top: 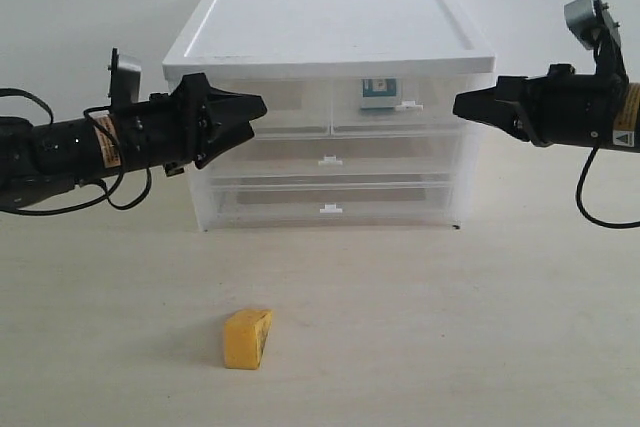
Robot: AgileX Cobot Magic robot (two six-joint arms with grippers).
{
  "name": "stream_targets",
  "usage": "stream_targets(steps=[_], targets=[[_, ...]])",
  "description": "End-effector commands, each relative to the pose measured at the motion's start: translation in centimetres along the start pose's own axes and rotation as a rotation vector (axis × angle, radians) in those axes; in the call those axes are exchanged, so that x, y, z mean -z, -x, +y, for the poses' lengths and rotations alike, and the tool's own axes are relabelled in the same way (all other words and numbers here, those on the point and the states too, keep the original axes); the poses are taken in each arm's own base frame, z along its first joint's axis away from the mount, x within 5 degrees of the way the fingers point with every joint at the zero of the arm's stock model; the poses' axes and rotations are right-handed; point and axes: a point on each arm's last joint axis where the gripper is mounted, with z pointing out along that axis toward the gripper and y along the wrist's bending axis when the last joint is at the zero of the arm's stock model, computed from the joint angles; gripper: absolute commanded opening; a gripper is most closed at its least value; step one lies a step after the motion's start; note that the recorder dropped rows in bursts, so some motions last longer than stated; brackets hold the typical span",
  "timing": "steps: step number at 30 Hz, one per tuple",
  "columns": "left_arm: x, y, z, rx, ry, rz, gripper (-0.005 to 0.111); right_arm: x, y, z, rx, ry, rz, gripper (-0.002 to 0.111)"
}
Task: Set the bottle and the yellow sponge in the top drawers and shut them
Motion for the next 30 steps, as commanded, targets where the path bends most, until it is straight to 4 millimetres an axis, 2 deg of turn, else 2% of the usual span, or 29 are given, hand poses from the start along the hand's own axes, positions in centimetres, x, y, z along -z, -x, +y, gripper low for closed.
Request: stream_targets(steps=[1, 10, 12, 18, 24, 30], targets=[[-1.0, 0.4, -0.7, -0.018, 0.013, -0.03, 0.05, 0.1, 0.2, -0.1, 0.01, -0.011, -0.009, 0.0], [-1.4, 0.9, -0.5, -0.076, 0.072, -0.069, 0.048, 0.1, 0.2, -0.2, 0.017, -0.014, -0.008, 0.0], [-1.4, 1.0, -0.3, -0.071, 0.097, -0.079, 0.04, 0.1, 0.2, -0.2, 0.017, -0.014, -0.008, 0.0], [-1.4, 1.0, -0.3, -0.097, 0.099, -0.08, 0.004, 0.1, 0.2, -0.2, 0.019, -0.014, -0.008, 0.0], [-1.2, 0.4, 0.0, -0.106, 0.1, -0.064, 0.004, 0.1, 0.2, -0.2, 0.023, -0.014, -0.008, 0.0], [-0.6, -1.1, 0.3, -0.086, 0.08, -0.036, 0.004, 0.1, 0.2, -0.2, 0.027, -0.014, -0.008, 0.0]])
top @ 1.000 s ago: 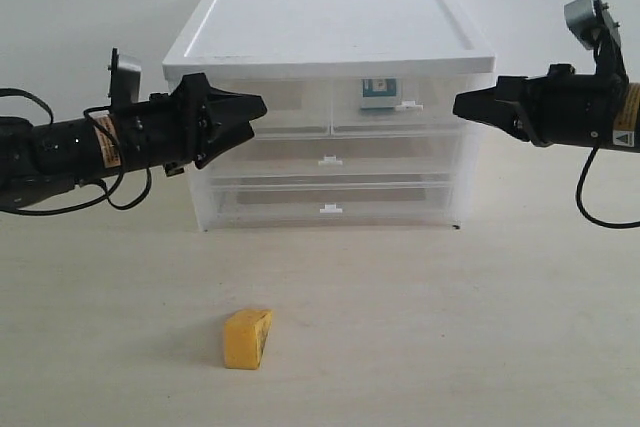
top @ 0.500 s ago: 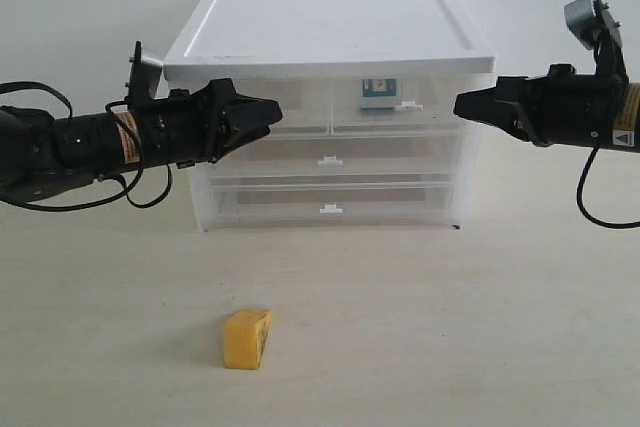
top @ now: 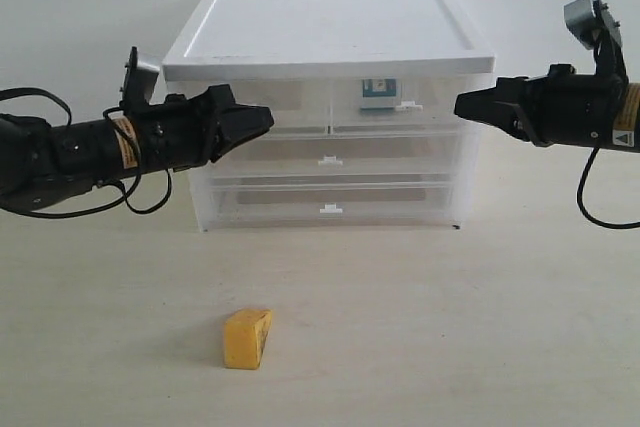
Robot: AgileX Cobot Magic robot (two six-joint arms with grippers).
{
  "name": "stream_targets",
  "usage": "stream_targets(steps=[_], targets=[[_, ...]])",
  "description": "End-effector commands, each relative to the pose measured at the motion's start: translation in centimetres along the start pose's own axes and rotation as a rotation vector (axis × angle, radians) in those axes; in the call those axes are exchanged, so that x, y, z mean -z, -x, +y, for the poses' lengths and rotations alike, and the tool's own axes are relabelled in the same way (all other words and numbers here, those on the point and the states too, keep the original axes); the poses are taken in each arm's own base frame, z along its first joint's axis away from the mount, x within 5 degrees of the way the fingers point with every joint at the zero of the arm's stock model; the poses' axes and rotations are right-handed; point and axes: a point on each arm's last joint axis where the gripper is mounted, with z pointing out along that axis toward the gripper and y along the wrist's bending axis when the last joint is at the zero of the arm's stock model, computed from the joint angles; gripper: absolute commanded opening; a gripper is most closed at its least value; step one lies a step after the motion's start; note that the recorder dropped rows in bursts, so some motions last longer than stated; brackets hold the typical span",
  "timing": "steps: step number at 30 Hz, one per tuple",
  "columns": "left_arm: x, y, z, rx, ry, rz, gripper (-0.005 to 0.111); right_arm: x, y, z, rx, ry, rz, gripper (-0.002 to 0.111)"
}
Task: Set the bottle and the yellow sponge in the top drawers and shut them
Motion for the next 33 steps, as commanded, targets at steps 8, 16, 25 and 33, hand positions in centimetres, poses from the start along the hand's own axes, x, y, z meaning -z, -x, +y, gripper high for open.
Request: stream_targets(steps=[8, 16, 25, 33], targets=[[1.8, -1.7, -0.3, 0.048, 0.0, -0.008, 0.004, 0.1, 0.2, -0.1, 0.014, -0.004, -0.006, 0.0], [2.5, -0.9, -2.0, 0.041, -0.028, 0.034, 0.006, 0.1, 0.1, -0.1, 0.017, -0.003, -0.001, 0.0], [2.1, 1.8, -0.5, 0.021, -0.004, 0.081, 0.04, 0.1, 0.1, 0.0, 0.019, -0.001, -0.002, 0.0], [0.6, 1.7, 1.4, 0.111, -0.091, 0.052, 0.038, 0.1, 0.1, 0.0, 0.019, -0.001, -0.002, 0.0]])
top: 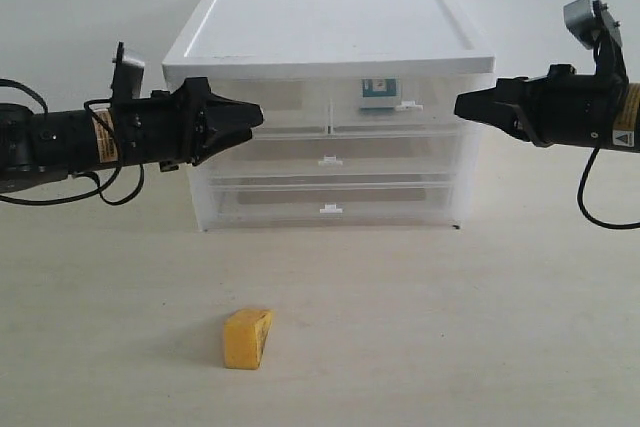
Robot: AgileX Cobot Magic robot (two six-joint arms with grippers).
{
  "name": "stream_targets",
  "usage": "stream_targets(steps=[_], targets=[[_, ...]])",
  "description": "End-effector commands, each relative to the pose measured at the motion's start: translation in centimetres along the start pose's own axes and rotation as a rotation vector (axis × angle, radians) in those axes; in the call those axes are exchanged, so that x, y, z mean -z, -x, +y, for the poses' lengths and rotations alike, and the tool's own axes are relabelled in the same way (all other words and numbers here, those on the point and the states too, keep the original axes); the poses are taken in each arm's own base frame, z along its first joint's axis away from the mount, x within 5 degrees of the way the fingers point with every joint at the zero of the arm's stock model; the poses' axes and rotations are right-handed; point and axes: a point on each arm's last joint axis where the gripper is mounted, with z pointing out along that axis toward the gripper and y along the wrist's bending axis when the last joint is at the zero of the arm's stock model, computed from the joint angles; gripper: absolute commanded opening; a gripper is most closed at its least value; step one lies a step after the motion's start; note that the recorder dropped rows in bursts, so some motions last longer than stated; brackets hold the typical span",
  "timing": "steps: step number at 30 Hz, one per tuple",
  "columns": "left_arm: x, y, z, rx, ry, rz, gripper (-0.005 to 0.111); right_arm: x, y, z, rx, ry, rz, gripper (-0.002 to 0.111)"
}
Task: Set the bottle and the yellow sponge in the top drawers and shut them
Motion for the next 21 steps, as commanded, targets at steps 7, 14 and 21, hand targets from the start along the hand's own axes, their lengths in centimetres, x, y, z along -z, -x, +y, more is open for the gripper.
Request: stream_targets(steps=[7, 14, 21], targets=[[1.9, 1.8, 0.5, 0.061, -0.125, -0.059, 0.038, 0.1, 0.1, 0.0, 0.021, 0.001, 0.007, 0.0], [1.6, 1.8, 0.9, 0.099, -0.12, -0.089, 0.039, 0.1, 0.1, 0.0, 0.019, 0.0, 0.005, 0.0], [1.1, 2.1, 1.2, 0.05, -0.081, -0.154, 0.038, 0.1, 0.0, 0.0, 0.021, 0.001, 0.01, 0.0]])
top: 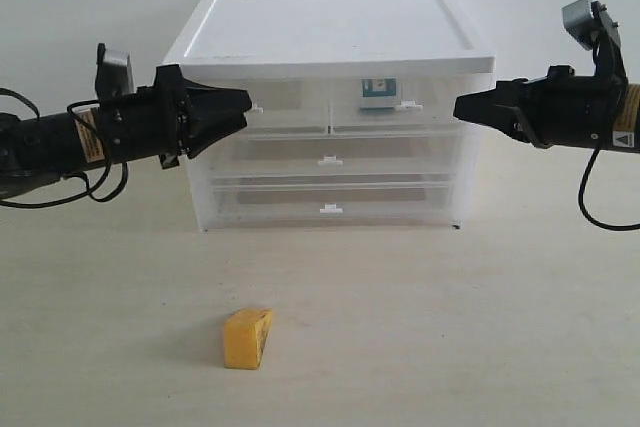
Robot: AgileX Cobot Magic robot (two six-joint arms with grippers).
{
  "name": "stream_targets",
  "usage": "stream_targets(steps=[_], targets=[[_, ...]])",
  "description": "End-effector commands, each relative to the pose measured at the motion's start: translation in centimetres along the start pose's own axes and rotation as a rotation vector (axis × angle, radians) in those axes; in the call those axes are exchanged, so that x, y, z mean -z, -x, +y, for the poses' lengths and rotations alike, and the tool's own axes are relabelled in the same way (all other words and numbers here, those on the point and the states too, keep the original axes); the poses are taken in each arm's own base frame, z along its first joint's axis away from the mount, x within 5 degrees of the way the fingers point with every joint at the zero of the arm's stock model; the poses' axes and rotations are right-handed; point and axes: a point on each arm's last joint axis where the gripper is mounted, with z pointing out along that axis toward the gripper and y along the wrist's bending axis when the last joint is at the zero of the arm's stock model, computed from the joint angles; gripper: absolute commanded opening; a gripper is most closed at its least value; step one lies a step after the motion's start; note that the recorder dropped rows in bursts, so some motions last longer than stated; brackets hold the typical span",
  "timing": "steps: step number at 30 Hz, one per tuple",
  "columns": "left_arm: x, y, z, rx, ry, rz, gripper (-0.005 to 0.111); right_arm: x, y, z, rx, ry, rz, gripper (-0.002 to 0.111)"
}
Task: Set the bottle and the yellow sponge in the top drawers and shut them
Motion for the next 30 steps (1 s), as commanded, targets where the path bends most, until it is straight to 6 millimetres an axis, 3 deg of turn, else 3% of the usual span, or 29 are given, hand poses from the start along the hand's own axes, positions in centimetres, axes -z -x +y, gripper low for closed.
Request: stream_targets(steps=[1, 7, 12, 14, 18, 30], targets=[[-0.1, 1.2, 0.4, -0.027, 0.052, -0.116, 0.038, 0.1, 0.1, 0.0, 0.013, -0.001, 0.001, 0.0], [-1.2, 0.4, 0.1, -0.03, 0.049, -0.104, 0.038, 0.1, 0.2, 0.0, 0.008, -0.002, -0.006, 0.0], [-1.0, 0.6, 0.2, -0.08, 0.061, -0.109, 0.036, 0.1, 0.2, 0.0, 0.008, -0.002, -0.006, 0.0], [-0.8, 0.8, 0.5, -0.08, 0.075, -0.116, 0.028, 0.1, 0.2, 0.0, 0.008, -0.002, -0.006, 0.0], [-0.1, 1.3, 0.8, -0.079, 0.086, -0.132, 0.003, 0.1, 0.2, 0.0, 0.013, -0.002, -0.006, 0.0], [0.3, -0.1, 0.3, -0.067, 0.006, -0.075, 0.004, 0.1, 0.2, 0.0, 0.015, -0.002, -0.006, 0.0]])
